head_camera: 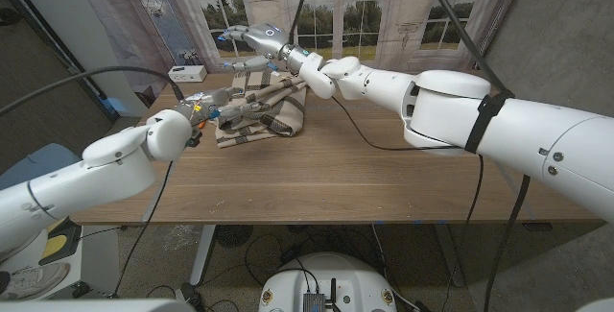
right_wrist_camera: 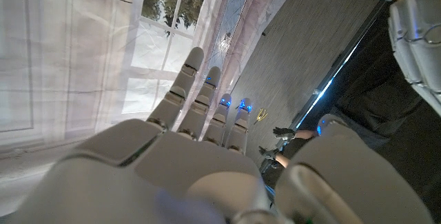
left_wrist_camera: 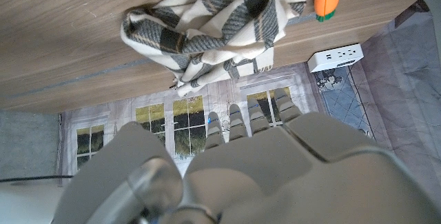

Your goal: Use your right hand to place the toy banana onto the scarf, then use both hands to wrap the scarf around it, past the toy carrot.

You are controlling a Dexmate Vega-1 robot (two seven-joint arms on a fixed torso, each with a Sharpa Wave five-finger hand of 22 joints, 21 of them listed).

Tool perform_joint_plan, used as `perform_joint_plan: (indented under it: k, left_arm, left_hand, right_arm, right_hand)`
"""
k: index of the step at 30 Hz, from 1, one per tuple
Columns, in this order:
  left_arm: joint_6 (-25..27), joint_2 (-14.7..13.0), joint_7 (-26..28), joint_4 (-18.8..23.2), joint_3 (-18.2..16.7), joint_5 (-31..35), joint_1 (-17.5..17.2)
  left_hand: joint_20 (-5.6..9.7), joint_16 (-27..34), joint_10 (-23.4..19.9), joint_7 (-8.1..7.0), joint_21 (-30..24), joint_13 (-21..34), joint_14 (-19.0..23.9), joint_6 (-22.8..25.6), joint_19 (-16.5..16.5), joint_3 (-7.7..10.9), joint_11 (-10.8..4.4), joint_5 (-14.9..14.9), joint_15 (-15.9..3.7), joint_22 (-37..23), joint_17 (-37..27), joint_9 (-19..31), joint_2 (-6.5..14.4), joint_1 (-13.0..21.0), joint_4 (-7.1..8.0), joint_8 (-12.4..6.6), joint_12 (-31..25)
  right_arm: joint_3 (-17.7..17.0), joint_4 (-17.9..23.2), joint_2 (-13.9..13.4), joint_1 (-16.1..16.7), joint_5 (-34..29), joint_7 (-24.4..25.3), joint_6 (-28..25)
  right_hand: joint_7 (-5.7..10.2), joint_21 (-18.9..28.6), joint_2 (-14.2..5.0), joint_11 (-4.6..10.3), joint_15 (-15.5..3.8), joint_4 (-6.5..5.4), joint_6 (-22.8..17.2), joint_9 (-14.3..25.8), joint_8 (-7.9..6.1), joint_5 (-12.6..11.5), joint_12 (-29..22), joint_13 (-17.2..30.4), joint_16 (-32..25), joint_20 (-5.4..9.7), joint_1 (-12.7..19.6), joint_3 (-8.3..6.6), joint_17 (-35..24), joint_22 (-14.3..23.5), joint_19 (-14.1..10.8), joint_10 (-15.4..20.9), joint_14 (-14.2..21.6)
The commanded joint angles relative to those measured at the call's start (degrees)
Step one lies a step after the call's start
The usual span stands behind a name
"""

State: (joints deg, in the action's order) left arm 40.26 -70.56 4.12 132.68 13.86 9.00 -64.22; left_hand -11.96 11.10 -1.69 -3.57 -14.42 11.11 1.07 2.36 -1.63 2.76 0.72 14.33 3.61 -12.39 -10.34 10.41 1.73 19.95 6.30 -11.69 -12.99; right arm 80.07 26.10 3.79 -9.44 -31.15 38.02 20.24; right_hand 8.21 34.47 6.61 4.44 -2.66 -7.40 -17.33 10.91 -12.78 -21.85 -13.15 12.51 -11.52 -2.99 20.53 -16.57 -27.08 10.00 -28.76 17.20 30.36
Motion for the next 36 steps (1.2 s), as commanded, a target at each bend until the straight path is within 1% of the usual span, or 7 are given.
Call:
perform_joint_plan:
  k: [1,8,18,22,28,32,36]
  left_arm:
    - [-10.97,3.04,7.32,-3.03,-7.90,-6.58,-7.15]
    - [-18.94,6.72,8.42,-7.30,-9.75,-9.45,-8.21]
    - [-27.22,10.55,8.19,-13.08,-8.77,-11.86,-5.93]
    - [-30.10,12.05,8.39,-15.43,-7.71,-12.27,-4.39]
    - [-35.22,14.29,8.25,-20.04,-5.71,-13.01,-1.36]
    - [-38.61,15.48,7.79,-23.49,-4.31,-13.38,0.93]
    - [-41.98,16.65,7.03,-27.18,-3.00,-14.01,3.38]
  left_hand:
    - [-0.16,0.41,-0.55,-0.50,-0.31,0.18,0.64,0.56,0.48,0.33,-0.10,0.39,0.21,-0.09,-0.09,0.04,1.13,0.45,-0.36,-0.20,-0.23]
    - [-0.12,0.35,-0.71,-0.87,-0.55,0.16,0.92,0.69,1.10,1.26,-0.35,0.25,0.19,-0.09,-0.07,0.03,2.82,1.31,-0.65,-0.05,-0.17]
    - [-0.15,0.33,-0.69,-1.19,-0.63,0.15,1.23,1.02,1.32,1.91,-0.52,0.01,0.23,-0.09,-0.06,0.01,3.92,1.93,-0.92,-0.01,-0.07]
    - [-0.14,0.35,-0.83,-1.31,-0.76,0.14,1.52,1.16,1.66,2.24,-0.80,-0.15,0.27,-0.09,-0.05,0.00,4.44,2.25,-1.07,0.03,-0.07]
    - [-0.12,0.39,-1.28,-1.35,-0.98,0.13,1.98,1.33,2.28,2.75,-0.69,-0.43,0.30,-0.06,-0.04,-0.02,5.29,2.62,-1.22,0.13,-0.16]
    - [-0.13,0.41,-1.60,-1.29,-1.11,0.13,2.22,1.71,2.63,3.00,-0.81,-0.60,0.21,-0.05,-0.04,-0.02,5.69,2.80,-1.29,0.06,-0.23]
    - [-0.16,0.38,-1.84,-1.40,-1.18,0.12,2.34,1.98,2.85,3.19,-1.10,-0.75,0.21,-0.04,-0.03,-0.03,5.94,2.93,-1.36,0.04,-0.27]
  right_arm:
    - [-12.14,14.25,-9.19,6.74,7.92,-9.06,-1.96]
    - [-19.00,21.78,-12.78,11.73,12.30,-14.83,-4.64]
    - [-27.26,30.56,-16.52,18.22,18.94,-20.89,-7.77]
    - [-29.56,32.15,-17.35,20.11,21.06,-22.40,-8.29]
    - [-33.25,33.59,-18.03,22.80,26.36,-25.86,-8.22]
    - [-35.58,33.65,-18.02,24.22,30.16,-27.76,-7.92]
    - [-37.74,32.63,-17.59,25.32,34.22,-29.65,-7.06]
  right_hand:
    - [-0.07,-0.44,-1.24,-0.09,-6.82,1.04,-1.54,0.04,-0.63,-0.56,-0.26,0.14,-0.31,-0.64,1.29,-0.95,0.14,0.27,0.12,1.00,-0.32]
    - [-0.49,-1.11,-2.52,-1.24,-6.43,2.22,-2.82,-0.03,-0.71,-0.52,-0.23,0.07,-0.49,-1.04,3.23,-2.32,0.51,0.31,0.80,1.91,-0.45]
    - [-1.14,-1.81,-3.71,-2.15,-5.70,3.54,-4.33,-0.08,-0.77,-0.05,-0.20,0.02,-0.64,-1.40,5.19,-3.78,0.97,0.36,1.50,2.94,-0.62]
    - [-1.51,-2.20,-4.54,-3.05,-5.39,4.19,-4.59,-0.10,-0.58,0.34,-0.29,0.01,-0.71,-1.67,6.17,-4.64,1.17,0.39,1.99,3.71,-0.74]
    - [-2.10,-2.59,-5.28,-3.31,-4.62,4.89,-5.01,-0.11,-0.43,0.88,-0.26,0.01,-0.86,-1.97,7.10,-5.51,1.40,0.43,2.47,4.27,-0.63]
    - [-2.44,-2.94,-5.68,-4.16,-4.08,5.30,-5.20,-0.12,-0.27,1.40,-0.16,0.02,-0.89,-2.20,7.53,-6.02,1.56,0.47,3.00,4.47,-0.77]
    - [-2.78,-3.08,-5.94,-4.52,-3.82,5.59,-5.41,-0.13,-0.21,1.75,-0.14,0.03,-0.90,-2.32,7.83,-6.36,1.66,0.49,3.17,4.70,-0.86]
